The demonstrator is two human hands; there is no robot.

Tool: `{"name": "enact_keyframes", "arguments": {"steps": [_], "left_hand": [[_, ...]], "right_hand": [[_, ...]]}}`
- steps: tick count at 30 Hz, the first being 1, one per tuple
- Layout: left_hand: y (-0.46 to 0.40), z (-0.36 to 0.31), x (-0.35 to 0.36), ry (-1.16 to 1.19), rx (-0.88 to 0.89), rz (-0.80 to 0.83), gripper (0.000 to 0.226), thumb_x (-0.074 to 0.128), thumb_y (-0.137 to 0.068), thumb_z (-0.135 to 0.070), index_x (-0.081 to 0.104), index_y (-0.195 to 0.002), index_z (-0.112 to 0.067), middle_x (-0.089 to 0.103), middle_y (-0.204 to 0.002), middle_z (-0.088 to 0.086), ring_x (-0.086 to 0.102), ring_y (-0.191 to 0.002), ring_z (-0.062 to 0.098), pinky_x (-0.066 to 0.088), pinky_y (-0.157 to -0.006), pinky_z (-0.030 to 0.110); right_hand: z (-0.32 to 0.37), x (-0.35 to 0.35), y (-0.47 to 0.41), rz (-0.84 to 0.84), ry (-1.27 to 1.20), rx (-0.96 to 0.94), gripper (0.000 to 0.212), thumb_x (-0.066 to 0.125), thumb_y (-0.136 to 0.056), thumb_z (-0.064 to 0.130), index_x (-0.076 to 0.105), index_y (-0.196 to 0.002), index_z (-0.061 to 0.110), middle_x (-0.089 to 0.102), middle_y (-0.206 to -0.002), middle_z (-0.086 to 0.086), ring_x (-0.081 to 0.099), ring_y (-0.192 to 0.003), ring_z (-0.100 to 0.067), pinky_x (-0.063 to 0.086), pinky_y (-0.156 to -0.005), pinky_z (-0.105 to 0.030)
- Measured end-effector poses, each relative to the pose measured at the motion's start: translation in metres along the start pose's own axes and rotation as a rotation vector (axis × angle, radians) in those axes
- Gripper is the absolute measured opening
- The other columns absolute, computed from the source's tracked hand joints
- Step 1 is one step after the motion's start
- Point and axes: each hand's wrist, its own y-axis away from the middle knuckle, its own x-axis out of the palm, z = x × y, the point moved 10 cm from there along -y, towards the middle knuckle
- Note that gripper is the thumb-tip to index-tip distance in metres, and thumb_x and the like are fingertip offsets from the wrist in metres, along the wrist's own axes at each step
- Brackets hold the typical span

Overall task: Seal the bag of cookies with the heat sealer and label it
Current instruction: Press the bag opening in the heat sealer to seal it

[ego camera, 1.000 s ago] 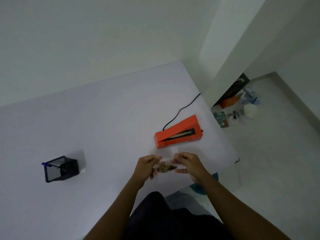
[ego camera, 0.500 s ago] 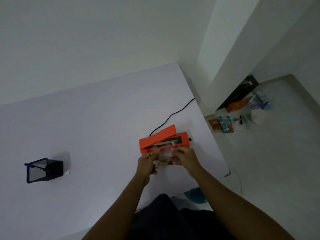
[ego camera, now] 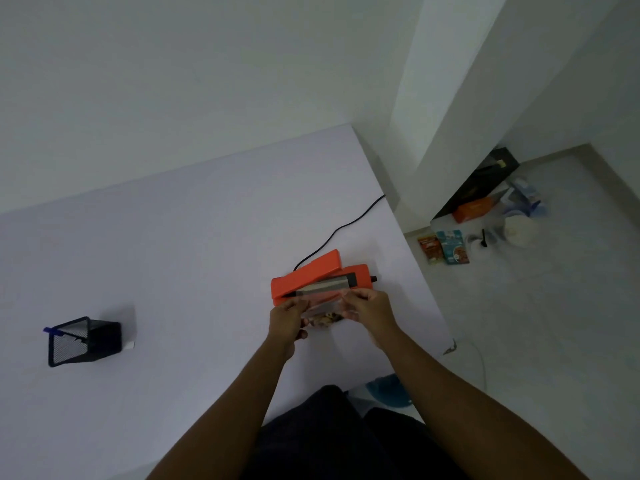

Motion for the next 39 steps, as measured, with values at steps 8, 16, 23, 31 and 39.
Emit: {"name": "enact_keyframes", "arguments": {"steps": [8, 16, 23, 31, 39], "left_hand": [[-0.004, 0.003, 0.000, 0.005, 0.015, -0.025, 0.016, 0.060, -0.096, -0.026, 0.066, -0.094, -0.012, 0.067, -0.082, 0.009, 0.057, -0.062, 0.020, 0.041, -0.051, 0.029], [-0.016, 0.007, -0.002, -0.076, 0.027, -0.100, 0.013, 0.061, -0.095, -0.016, 0.066, -0.096, -0.004, 0.063, -0.082, 0.013, 0.051, -0.057, 0.019, 0.038, -0.043, 0.025], [-0.018, 0.008, -0.008, -0.116, 0.029, -0.117, 0.020, 0.065, -0.094, -0.022, 0.069, -0.094, -0.003, 0.063, -0.075, 0.011, 0.051, -0.053, 0.018, 0.038, -0.042, 0.024], [-0.018, 0.011, -0.006, -0.025, 0.010, -0.108, 0.026, 0.067, -0.093, -0.027, 0.067, -0.095, -0.001, 0.053, -0.072, 0.010, 0.042, -0.054, 0.017, 0.033, -0.044, 0.024], [-0.015, 0.015, -0.006, 0.010, -0.039, -0.151, 0.025, 0.065, -0.093, -0.033, 0.064, -0.084, -0.010, 0.057, -0.074, 0.010, 0.046, -0.058, 0.018, 0.037, -0.048, 0.028]], "right_hand": [[-0.005, -0.005, -0.001, -0.032, 0.019, 0.001, 0.016, 0.074, -0.088, 0.013, 0.074, -0.097, -0.001, 0.076, -0.088, -0.019, 0.074, -0.075, -0.024, 0.063, -0.070, -0.034], [-0.001, -0.010, -0.007, -0.127, 0.196, -0.058, 0.012, 0.076, -0.086, 0.017, 0.075, -0.074, 0.018, 0.077, -0.079, -0.014, 0.075, -0.076, -0.035, 0.063, -0.072, -0.045], [0.007, -0.010, -0.004, -0.175, 0.305, -0.109, 0.017, 0.078, -0.085, 0.020, 0.078, -0.080, 0.003, 0.076, -0.072, -0.009, 0.071, -0.058, -0.010, 0.057, -0.056, -0.025], [-0.006, -0.014, -0.011, -0.206, 0.207, -0.039, 0.022, 0.082, -0.079, 0.029, 0.078, -0.074, 0.008, 0.077, -0.071, -0.007, 0.076, -0.071, -0.024, 0.062, -0.071, -0.038], [-0.019, -0.014, -0.013, -0.180, 0.088, 0.009, 0.026, 0.085, -0.075, 0.030, 0.079, -0.084, 0.007, 0.078, -0.080, -0.011, 0.075, -0.082, -0.032, 0.062, -0.079, -0.044]]}}
